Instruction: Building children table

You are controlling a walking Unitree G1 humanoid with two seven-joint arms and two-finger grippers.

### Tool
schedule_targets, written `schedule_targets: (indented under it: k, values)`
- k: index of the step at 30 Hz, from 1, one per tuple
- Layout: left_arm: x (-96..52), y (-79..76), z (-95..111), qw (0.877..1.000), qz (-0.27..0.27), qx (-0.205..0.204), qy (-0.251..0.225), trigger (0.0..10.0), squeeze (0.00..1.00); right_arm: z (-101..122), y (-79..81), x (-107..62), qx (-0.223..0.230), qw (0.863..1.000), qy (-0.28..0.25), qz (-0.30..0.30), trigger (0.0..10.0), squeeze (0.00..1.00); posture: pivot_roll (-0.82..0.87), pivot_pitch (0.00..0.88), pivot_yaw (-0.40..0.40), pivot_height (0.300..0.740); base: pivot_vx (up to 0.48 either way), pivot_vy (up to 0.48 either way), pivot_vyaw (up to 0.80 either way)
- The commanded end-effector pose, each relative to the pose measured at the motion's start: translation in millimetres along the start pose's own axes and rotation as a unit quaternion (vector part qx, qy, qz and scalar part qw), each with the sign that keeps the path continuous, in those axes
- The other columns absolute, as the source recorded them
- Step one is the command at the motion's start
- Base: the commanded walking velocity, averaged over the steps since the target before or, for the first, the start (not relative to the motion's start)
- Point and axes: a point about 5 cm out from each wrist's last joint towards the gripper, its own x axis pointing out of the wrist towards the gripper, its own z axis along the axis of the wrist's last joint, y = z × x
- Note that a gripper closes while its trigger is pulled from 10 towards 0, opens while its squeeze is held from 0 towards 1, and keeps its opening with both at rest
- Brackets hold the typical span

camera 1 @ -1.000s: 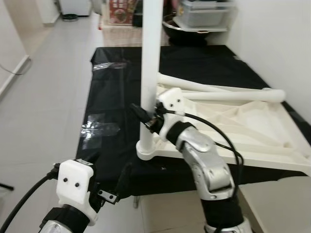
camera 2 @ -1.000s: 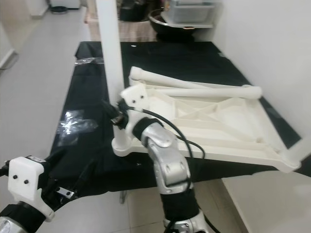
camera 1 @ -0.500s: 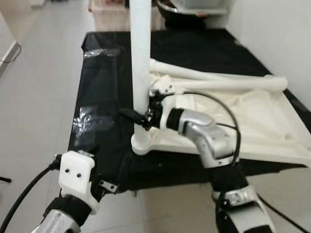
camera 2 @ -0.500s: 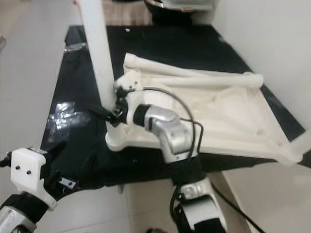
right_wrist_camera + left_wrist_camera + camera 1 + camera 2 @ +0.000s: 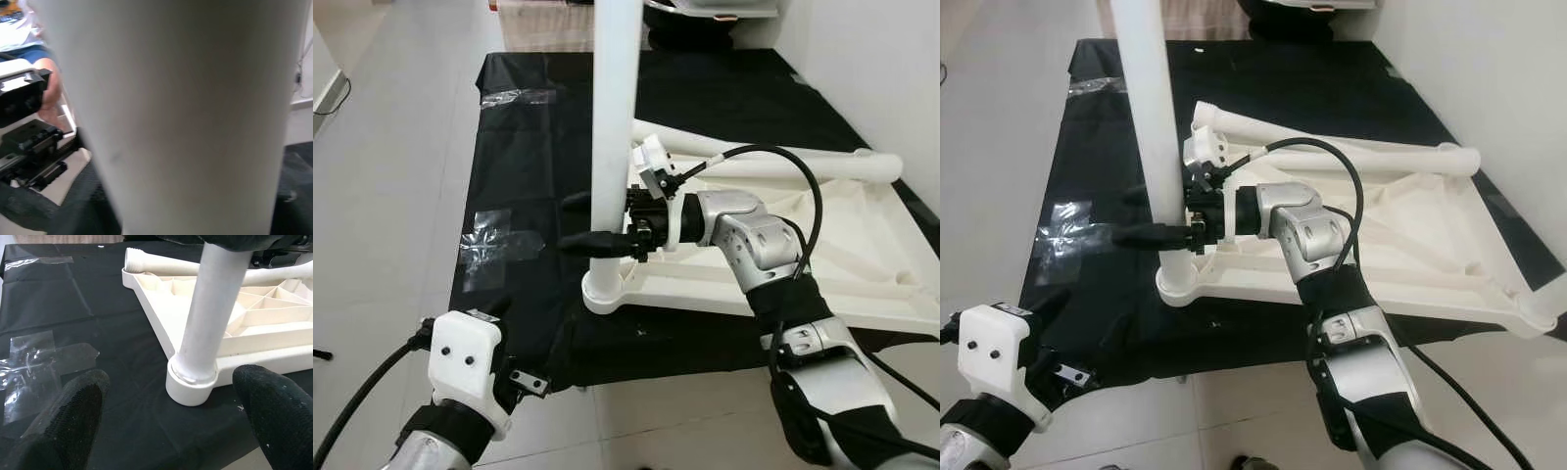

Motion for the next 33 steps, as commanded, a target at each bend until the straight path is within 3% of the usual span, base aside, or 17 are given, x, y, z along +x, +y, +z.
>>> schedule_targets:
  k: [1, 6, 9, 10, 11, 12, 13, 14, 15, 16, 20, 26, 27, 28, 29, 32, 33]
  values:
    - [-1.3, -1.6, 0, 1.0, 0.001, 0.006, 0.004, 10.0, 0.0, 3, 1.7, -0.5, -0.003, 1.0, -0.013, 0.025, 0.0, 0.0, 0.15, 0.189, -0.132, 0.74, 0.0, 0.0, 0.0]
    - [-0.5, -3.6, -1, 1.0, 0.0, 0.002, 0.002, 10.0, 0.0, -5, 5.4, -3.6, -0.007, 1.0, -0.009, 0.019, 0.0, 0.0, 0.13, 0.185, -0.127, 0.74, 0.0, 0.0, 0.0]
    - [0.0, -3.2, -1, 1.0, 0.0, 0.003, 0.001, 10.0, 0.0, -28, 3.7, 4.3, -0.005, 0.989, -0.002, -0.15, 0.0, 0.0, 0.12, 0.182, -0.125, 0.74, 0.0, 0.0, 0.0]
    - [0.0, -3.2, -1, 1.0, 0.0, 0.003, 0.001, 10.0, 0.0, -28, 3.7, 4.3, -0.005, 0.989, -0.002, -0.15, 0.0, 0.0, 0.12, 0.182, -0.125, 0.74, 0.0, 0.0, 0.0]
    - [0.1, -2.1, -1, 1.0, 0.0, 0.004, 0.001, 10.0, 0.0, -41, 2.8, 9.3, 0.014, 0.964, 0.0, -0.267, 0.0, 0.0, 0.12, 0.184, -0.12, 0.74, 0.0, 0.0, 0.0]
    - [0.4, -1.0, -1, 1.0, 0.001, 0.005, 0.001, 10.0, 0.0, -55, 4.7, 9.8, 0.024, 0.926, 0.015, -0.376, 0.0, 0.0, 0.11, 0.184, -0.115, 0.74, 0.0, 0.0, 0.0]
    - [1.1, 0.2, -1, 1.0, 0.001, 0.005, 0.0, 10.0, 0.0, -70, 19.2, 12.9, 0.033, 0.897, 0.037, -0.44, 0.0, 0.0, 0.1, 0.185, -0.105, 0.74, 0.0, 0.0, 0.0]
    - [1.9, 0.8, -1, 1.0, 0.001, 0.005, 0.0, 10.0, 0.0, -76, 32.8, 18.1, 0.043, 0.883, 0.045, -0.465, 0.0, 0.0, 0.1, 0.184, -0.1, 0.74, 0.0, 0.0, 0.0]
    - [1.9, 0.8, -1, 1.0, 0.001, 0.005, 0.0, 10.0, 0.0, -76, 32.8, 18.1, 0.043, 0.883, 0.045, -0.465, 0.0, 0.0, 0.1, 0.184, -0.1, 0.74, 0.0, 0.0, 0.0]
    - [3.5, 0.9, -1, 1.0, -0.002, 0.004, 0.0, 10.0, 0.0, -78, 48.4, 30.6, 0.043, 0.889, 0.045, -0.455, 0.0, 0.0, 0.08, 0.172, -0.092, 0.74, 0.0, 0.0, 0.0]
    - [4.1, 0.9, -2, 1.0, -0.003, 0.003, 0.0, 10.0, 0.0, -77, 48.4, 33.8, 0.038, 0.891, 0.042, -0.45, 0.0, 0.0, 0.08, 0.17, -0.091, 0.74, 0.0, 0.0, 0.0]
    - [8.1, 1.3, -1, 1.0, -0.001, 0.005, -0.006, 10.0, 0.0, -67, 30.0, 32.3, 0.007, 0.892, 0.034, -0.451, 0.3, 0.0, 0.09, 0.158, -0.094, 0.74, 0.0, 0.0, 0.0]
    - [8.4, 1.8, 0, 1.0, -0.001, 0.006, -0.007, 10.0, 0.0, -64, 28.2, 32.1, 0.004, 0.894, 0.026, -0.448, 10.0, 0.0, 0.09, 0.157, -0.087, 0.74, 0.0, 0.0, 0.0]
    - [8.5, 2.1, 0, 1.0, -0.001, 0.006, -0.007, 10.0, 0.0, -61, 26.2, 30.9, 0.006, 0.903, 0.016, -0.428, 10.0, 0.04, 0.1, 0.158, -0.08, 0.74, 0.0, 0.0, 0.0]
    - [8.5, 2.5, 0, 1.0, -0.001, 0.006, -0.008, 10.0, 0.0, -59, 27.9, 30.1, 0.015, 0.908, 0.009, -0.418, 10.0, 0.98, 0.1, 0.159, -0.08, 0.74, 0.0, 0.0, 0.0]
    - [8.5, 2.7, 0, 1.0, -0.002, 0.006, -0.008, 10.0, 0.0, -57, 29.6, 29.0, 0.028, 0.919, 0.001, -0.393, 10.0, 1.0, 0.1, 0.159, -0.08, 0.74, 0.0, 0.0, 0.0]
    - [8.4, 2.6, 0, 1.0, -0.003, 0.006, -0.008, 10.0, 0.0, -57, 32.2, 25.7, 0.026, 0.936, 0.008, -0.351, 10.0, 1.0, 0.11, 0.159, -0.077, 0.74, 0.0, 0.0, 0.0]
